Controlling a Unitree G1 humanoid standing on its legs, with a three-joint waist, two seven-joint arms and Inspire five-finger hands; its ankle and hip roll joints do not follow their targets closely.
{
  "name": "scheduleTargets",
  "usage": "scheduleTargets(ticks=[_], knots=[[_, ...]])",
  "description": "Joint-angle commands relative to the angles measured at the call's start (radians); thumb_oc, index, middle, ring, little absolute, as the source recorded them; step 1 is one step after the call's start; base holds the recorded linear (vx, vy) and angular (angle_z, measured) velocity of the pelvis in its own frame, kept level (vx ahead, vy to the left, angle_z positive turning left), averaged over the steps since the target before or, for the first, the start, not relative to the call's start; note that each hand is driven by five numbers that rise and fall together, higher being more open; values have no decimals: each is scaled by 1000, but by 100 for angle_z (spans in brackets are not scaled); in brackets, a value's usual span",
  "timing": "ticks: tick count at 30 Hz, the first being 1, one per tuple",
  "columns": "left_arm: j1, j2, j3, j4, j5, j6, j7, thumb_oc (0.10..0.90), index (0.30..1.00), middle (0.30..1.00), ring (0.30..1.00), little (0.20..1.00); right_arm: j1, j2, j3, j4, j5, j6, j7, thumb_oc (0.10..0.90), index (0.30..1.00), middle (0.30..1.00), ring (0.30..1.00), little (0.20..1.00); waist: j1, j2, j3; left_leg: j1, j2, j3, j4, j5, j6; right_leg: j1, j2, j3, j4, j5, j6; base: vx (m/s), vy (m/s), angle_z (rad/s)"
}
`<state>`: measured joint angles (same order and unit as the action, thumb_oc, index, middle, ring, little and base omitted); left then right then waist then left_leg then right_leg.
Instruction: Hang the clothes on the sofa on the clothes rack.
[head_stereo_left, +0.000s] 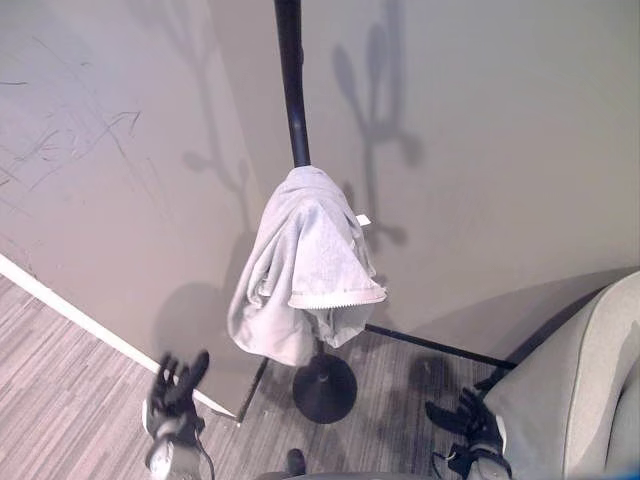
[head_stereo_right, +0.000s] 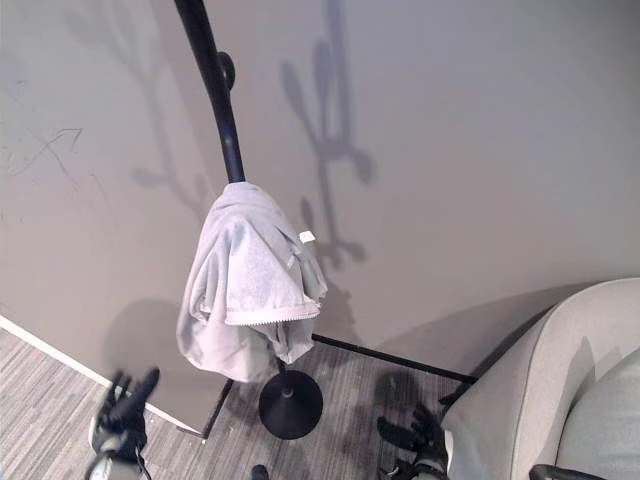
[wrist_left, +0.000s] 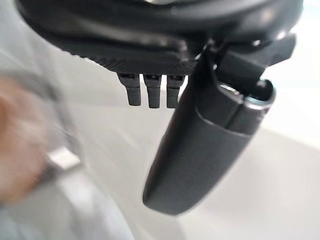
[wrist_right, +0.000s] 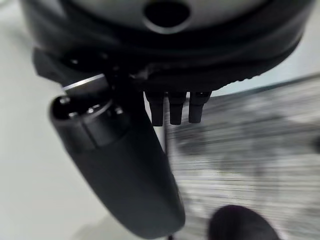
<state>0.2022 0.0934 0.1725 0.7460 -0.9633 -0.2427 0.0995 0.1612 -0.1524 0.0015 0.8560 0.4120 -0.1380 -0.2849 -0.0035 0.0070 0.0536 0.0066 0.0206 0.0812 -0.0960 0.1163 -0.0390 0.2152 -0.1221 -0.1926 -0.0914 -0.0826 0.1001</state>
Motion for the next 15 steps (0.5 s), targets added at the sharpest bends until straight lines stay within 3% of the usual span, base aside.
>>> scheduleTargets(ticks=[1,4,8,9,11,15], knots=[[-67,38,29,-27,-77,-55,-54,800,900,900,900,900,-73,-29,3,-9,41,-56,3,800,900,900,900,900,34,-20,15,58,55,-17,9,-83,-40,-22,-44,-17,14,50,37,13,-15,9],[-108,34,30,55,-119,-50,-76,800,900,900,900,900,-99,-32,44,121,-12,-35,5,800,900,900,900,900,36,-25,14,57,56,-24,9,-82,-41,-21,-42,-21,16,48,35,11,-44,11],[-165,29,39,244,-121,-26,-79,800,900,900,900,900,-146,-14,40,306,43,-9,23,800,900,900,900,900,39,-26,10,56,56,-31,9,-83,-43,-19,-40,-25,16,44,32,15,-26,7],[-183,26,46,396,-93,4,-79,800,900,900,900,900,-178,6,-13,420,203,4,63,800,900,900,900,900,40,-26,10,59,56,-34,9,-85,-44,-14,-39,-30,13,41,30,47,-29,2],[-182,13,50,512,-48,39,-66,800,900,900,900,900,-194,26,-71,511,377,23,98,800,900,900,900,900,39,-25,2,58,55,-36,9,-88,-45,-11,-37,-33,11,39,29,52,-17,1],[-164,-8,-4,563,43,75,-79,800,900,900,900,900,-202,51,-120,571,577,44,163,800,900,900,900,900,34,-20,2,57,55,-34,9,-88,-45,-14,-37,-36,12,40,28,30,0,4]])
